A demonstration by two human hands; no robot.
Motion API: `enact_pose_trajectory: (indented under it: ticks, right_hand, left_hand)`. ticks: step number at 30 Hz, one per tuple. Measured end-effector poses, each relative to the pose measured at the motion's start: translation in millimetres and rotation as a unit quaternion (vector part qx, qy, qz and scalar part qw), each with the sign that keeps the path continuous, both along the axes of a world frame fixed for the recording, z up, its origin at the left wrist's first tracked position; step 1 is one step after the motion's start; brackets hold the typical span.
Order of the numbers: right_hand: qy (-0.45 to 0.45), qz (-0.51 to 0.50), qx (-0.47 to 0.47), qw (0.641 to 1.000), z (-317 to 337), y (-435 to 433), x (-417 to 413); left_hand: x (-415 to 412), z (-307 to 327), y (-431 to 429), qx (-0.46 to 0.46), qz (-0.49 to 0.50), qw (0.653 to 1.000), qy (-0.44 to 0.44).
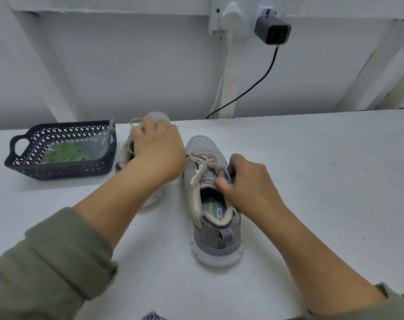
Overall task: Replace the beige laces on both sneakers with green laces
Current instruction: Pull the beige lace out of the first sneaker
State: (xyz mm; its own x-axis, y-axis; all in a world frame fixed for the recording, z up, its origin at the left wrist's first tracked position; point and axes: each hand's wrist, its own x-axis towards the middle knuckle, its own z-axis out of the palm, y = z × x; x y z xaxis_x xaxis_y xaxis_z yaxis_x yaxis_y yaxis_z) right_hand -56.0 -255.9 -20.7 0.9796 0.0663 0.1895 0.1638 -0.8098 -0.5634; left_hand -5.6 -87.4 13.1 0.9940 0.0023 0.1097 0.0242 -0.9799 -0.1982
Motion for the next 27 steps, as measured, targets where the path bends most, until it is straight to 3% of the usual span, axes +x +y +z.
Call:
enact_pose_trajectory:
  ticks: [3, 5, 13, 21, 24, 27]
  right_hand:
    - [-0.008, 0.020, 0.026, 0.999, 1.6, -5.4, 2.5]
    - [0.007, 0.050, 0.052, 0.997, 2.9, -14.3, 13.5]
    - [0.072, 0.173, -0.064, 0.980, 5.5, -18.2, 68.1]
    - [0.095, 0.243, -0.176, 0.949, 18.0, 0.9, 80.7]
    - [0.092, 0.209, -0.145, 0.963, 14.7, -2.0, 82.5]
    - [0.136, 0.108, -0.040, 0.984, 6.0, -13.5, 79.6]
  left_hand:
    - [1.3, -4.1, -0.8, -0.114, -0.127, 0.984, 0.044]
    - [1.4, -4.7, 5.1, -0.165, -0.143, 0.973, 0.077]
    - [-7.0, -13.2, 15.3, -0.218, -0.146, 0.961, 0.088]
    - [-4.3, -15.7, 14.0, -0.196, -0.154, 0.959, 0.138]
    - [-4.5, -17.4, 12.4, -0.195, -0.148, 0.960, 0.133]
    - [-5.6, -17.9, 9.4, -0.199, -0.147, 0.961, 0.126]
